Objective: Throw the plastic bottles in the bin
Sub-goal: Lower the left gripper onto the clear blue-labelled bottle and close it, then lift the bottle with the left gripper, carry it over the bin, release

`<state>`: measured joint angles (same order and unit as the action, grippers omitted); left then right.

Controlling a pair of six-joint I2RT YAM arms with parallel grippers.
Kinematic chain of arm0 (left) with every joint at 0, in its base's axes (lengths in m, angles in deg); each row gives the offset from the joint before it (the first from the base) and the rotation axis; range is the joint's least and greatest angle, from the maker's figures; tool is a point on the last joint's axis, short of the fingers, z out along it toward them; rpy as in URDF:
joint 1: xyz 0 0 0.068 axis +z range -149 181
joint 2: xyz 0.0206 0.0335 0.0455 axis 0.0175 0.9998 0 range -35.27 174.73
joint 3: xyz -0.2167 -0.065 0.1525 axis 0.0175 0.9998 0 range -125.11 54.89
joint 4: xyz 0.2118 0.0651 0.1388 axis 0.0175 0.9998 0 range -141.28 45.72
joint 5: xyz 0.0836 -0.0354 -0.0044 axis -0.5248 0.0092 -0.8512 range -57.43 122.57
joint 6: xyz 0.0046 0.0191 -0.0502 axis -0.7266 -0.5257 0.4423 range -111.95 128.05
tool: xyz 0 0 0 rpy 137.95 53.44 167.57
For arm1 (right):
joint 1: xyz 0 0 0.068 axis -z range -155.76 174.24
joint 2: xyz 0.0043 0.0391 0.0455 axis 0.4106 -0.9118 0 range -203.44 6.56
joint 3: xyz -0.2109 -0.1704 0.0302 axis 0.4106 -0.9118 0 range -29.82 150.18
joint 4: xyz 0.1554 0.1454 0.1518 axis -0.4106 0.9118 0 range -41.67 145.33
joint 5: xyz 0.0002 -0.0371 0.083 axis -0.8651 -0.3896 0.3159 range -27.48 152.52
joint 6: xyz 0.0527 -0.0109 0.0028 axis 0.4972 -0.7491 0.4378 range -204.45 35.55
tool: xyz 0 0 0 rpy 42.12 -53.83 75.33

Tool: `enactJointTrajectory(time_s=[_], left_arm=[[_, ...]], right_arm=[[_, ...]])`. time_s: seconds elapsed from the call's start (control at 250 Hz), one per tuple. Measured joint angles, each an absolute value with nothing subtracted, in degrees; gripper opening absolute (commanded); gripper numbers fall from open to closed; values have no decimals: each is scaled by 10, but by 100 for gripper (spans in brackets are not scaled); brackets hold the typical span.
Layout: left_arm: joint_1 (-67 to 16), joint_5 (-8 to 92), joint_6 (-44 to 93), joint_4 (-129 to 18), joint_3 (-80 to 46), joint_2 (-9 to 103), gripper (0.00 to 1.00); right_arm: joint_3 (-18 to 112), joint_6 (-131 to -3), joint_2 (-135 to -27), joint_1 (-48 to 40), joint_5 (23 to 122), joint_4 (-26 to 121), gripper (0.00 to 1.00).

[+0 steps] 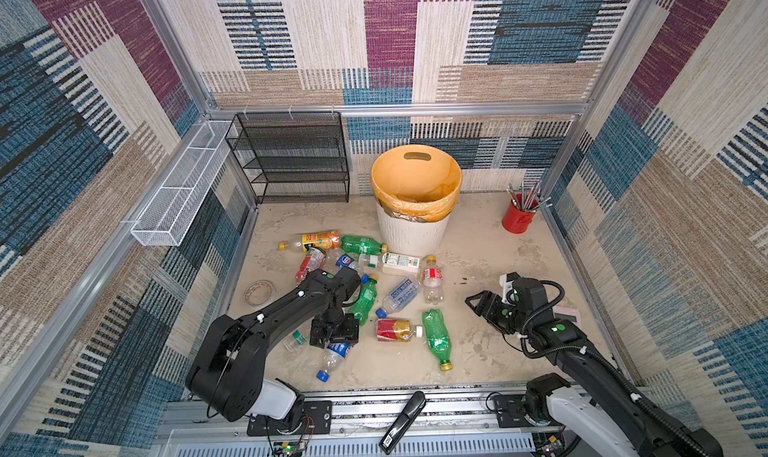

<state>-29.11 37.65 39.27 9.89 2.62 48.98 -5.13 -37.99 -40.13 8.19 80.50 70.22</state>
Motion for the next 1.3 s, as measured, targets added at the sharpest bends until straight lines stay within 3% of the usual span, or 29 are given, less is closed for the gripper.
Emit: enactJointTrajectory(time_s=[0.596, 0.828, 1.04, 1.3], left_arm=[[-291, 390, 389, 83, 27, 526, 71], [-291, 402, 389, 79, 33, 531, 77], [-293, 405, 388, 75, 33, 530, 65], [-307, 418, 383, 88, 25, 453, 61]], right_arm=[[-52, -378, -405, 82, 805, 701, 72], [-52, -378, -404, 82, 805, 701, 71], [-51, -378, -404, 82, 805, 701, 71], [-38, -379, -404, 82, 803, 700, 71]])
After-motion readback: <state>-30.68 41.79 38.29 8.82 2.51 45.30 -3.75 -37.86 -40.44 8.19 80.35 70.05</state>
